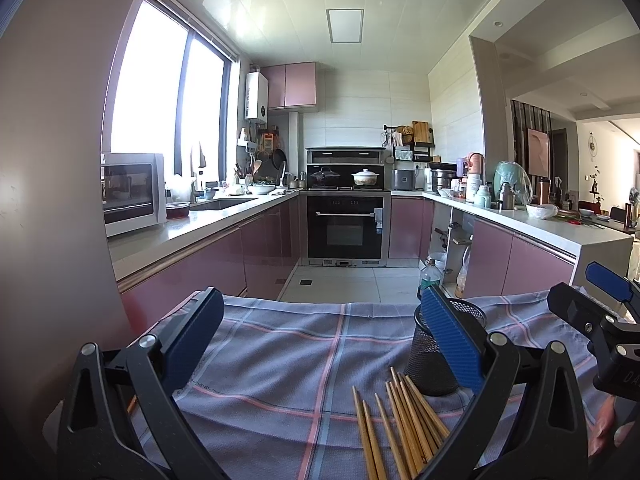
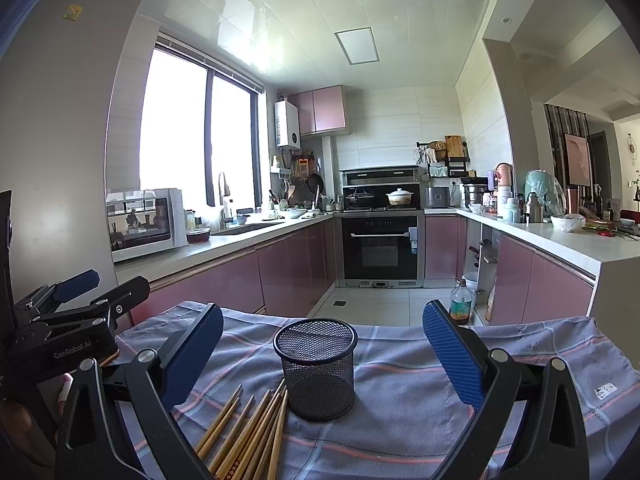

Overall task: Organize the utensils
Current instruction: 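Lower the right gripper onto the chopstick pile and close on one chopstick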

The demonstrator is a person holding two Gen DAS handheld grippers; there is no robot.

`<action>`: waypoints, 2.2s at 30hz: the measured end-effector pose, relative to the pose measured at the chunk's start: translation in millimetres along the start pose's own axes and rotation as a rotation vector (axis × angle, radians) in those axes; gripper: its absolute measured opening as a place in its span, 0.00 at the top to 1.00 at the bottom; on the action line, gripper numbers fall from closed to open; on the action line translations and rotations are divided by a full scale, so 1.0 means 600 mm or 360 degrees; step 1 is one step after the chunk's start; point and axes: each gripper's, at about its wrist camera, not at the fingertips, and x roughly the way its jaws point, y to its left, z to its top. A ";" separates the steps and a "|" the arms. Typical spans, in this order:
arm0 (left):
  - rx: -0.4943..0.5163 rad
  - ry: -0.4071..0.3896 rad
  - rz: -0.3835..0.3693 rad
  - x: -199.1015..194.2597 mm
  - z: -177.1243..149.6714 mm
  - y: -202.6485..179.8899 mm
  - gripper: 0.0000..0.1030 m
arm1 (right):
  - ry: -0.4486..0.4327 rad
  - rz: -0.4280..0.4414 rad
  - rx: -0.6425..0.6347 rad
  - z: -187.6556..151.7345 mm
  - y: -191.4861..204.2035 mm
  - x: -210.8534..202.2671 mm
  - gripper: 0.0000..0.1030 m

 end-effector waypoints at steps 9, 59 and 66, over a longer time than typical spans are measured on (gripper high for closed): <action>0.0002 0.0061 -0.0038 0.016 -0.006 0.001 0.05 | 0.0093 0.0032 -0.0019 -0.006 0.000 0.014 0.06; -0.0071 0.1279 -0.0729 0.235 -0.200 0.039 0.91 | 0.1251 0.0353 -0.0116 -0.149 0.014 0.202 0.95; 0.0026 0.1279 -0.0685 0.236 -0.203 0.034 0.80 | 0.1261 0.0348 -0.0152 -0.150 0.017 0.205 0.94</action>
